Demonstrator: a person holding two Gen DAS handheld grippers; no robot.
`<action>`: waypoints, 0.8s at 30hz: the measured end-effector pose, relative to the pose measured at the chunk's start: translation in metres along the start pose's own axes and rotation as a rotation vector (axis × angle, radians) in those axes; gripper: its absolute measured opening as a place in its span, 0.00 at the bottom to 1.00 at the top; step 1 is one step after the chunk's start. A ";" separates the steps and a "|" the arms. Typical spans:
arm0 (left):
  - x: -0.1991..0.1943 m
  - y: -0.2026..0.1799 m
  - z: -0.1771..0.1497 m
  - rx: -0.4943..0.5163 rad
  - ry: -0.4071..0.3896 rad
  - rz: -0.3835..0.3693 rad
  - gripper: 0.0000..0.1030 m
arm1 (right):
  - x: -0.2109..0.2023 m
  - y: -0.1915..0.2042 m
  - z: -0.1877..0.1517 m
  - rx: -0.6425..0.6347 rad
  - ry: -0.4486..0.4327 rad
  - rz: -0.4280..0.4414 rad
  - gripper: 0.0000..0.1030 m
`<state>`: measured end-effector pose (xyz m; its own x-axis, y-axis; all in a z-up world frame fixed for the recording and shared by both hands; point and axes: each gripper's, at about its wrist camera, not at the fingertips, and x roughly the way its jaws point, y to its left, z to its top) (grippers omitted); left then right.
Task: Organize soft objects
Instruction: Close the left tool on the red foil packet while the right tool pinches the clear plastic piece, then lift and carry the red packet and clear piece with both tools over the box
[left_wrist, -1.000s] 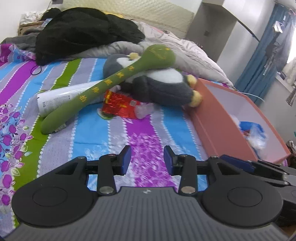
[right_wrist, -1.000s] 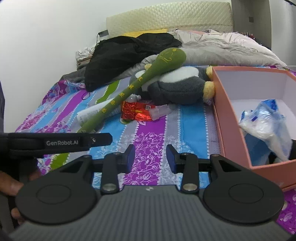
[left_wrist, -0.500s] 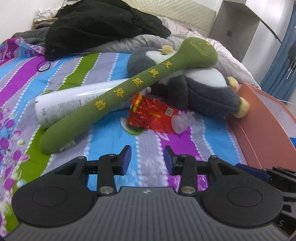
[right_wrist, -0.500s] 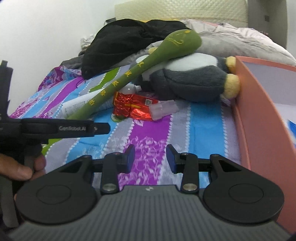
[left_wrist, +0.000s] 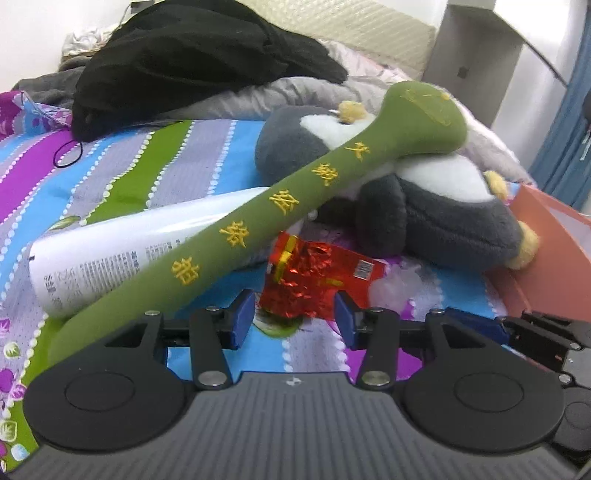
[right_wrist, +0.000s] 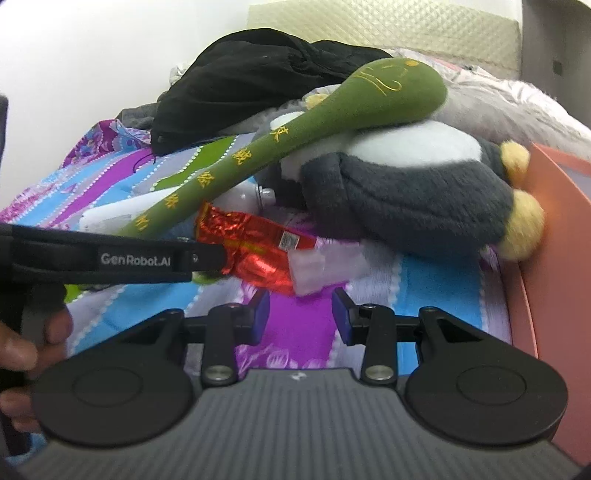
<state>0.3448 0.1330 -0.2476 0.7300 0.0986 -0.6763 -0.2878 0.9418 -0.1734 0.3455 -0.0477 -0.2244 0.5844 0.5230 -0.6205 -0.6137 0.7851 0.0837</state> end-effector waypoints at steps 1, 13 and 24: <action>0.003 -0.002 0.001 0.004 0.007 -0.004 0.52 | 0.004 0.000 0.002 -0.009 -0.002 -0.001 0.39; 0.028 0.000 0.004 -0.017 0.027 0.016 0.48 | 0.030 -0.009 0.007 0.009 0.016 0.000 0.26; 0.007 -0.004 0.004 -0.025 0.019 -0.003 0.38 | 0.008 -0.006 0.007 0.013 0.014 -0.014 0.19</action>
<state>0.3539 0.1311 -0.2489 0.7190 0.0897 -0.6892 -0.3015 0.9337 -0.1930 0.3573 -0.0460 -0.2240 0.5850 0.5074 -0.6326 -0.5987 0.7965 0.0852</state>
